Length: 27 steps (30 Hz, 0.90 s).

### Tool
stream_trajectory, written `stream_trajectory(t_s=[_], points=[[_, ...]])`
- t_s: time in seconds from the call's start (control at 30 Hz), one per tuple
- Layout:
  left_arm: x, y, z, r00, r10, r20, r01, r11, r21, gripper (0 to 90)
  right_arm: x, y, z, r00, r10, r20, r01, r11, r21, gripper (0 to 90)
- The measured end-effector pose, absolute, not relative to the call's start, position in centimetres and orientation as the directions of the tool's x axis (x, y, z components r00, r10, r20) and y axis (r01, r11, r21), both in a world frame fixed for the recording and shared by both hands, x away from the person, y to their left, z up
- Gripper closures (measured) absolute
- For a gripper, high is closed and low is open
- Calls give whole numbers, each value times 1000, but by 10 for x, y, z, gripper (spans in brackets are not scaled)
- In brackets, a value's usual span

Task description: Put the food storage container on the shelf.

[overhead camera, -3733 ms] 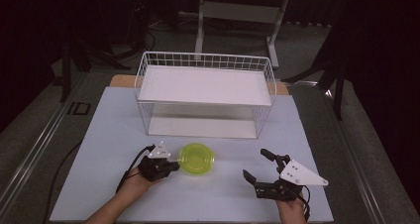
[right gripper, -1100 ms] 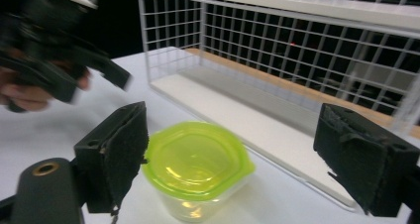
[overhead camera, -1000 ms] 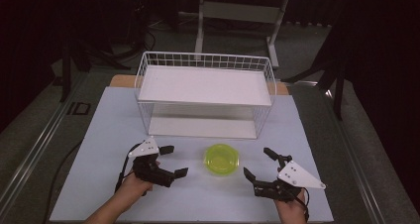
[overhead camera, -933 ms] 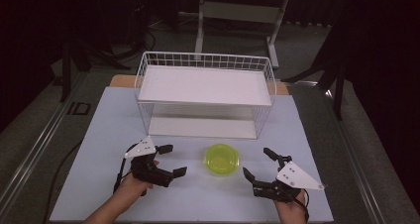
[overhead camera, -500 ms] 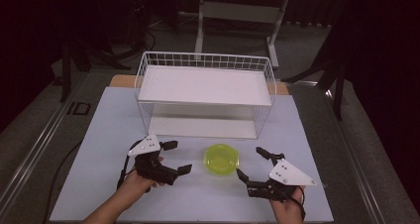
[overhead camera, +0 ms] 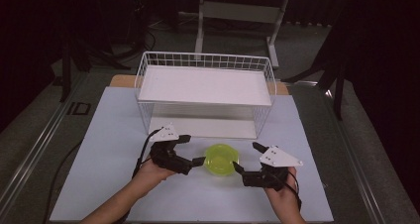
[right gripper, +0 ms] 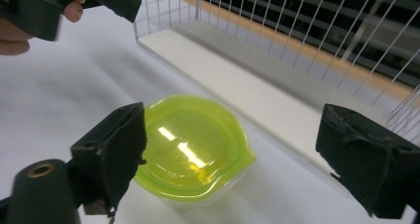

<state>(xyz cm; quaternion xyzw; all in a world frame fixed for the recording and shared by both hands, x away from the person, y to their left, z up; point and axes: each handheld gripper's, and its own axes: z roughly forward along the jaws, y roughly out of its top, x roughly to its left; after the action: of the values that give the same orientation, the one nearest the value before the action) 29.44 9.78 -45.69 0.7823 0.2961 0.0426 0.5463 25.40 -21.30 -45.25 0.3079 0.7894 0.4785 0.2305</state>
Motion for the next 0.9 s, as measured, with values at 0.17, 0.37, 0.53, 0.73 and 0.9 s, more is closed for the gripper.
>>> stream_trajectory(t_s=[0.17, 0.37, 0.53, 0.73, 0.9], points=[[305, 90, -468, 799, 525, -293, 468, -239, 851, 87, 265, -214, -463, -663, 748, 30, 351, 276, 895, 106], [310, 83, -487, 770, 545, -332, 526, -247, 814, 194, 274, -212, -477, -634, 768, 91, 429, 251, 867, 146], [312, 81, -499, 746, 557, -366, 567, -242, 787, 220, 279, -208, -489, -618, 776, 127, 485, 249, 839, 203], [317, 79, -507, 719, 562, -409, 610, -227, 759, 360, 285, -206, -498, -600, 786, 151, 537, 256, 804, 306], [319, 75, -513, 707, 553, -441, 644, -248, 723, 435, 286, -207, -499, -583, 787, 204, 587, 234, 775, 427]])
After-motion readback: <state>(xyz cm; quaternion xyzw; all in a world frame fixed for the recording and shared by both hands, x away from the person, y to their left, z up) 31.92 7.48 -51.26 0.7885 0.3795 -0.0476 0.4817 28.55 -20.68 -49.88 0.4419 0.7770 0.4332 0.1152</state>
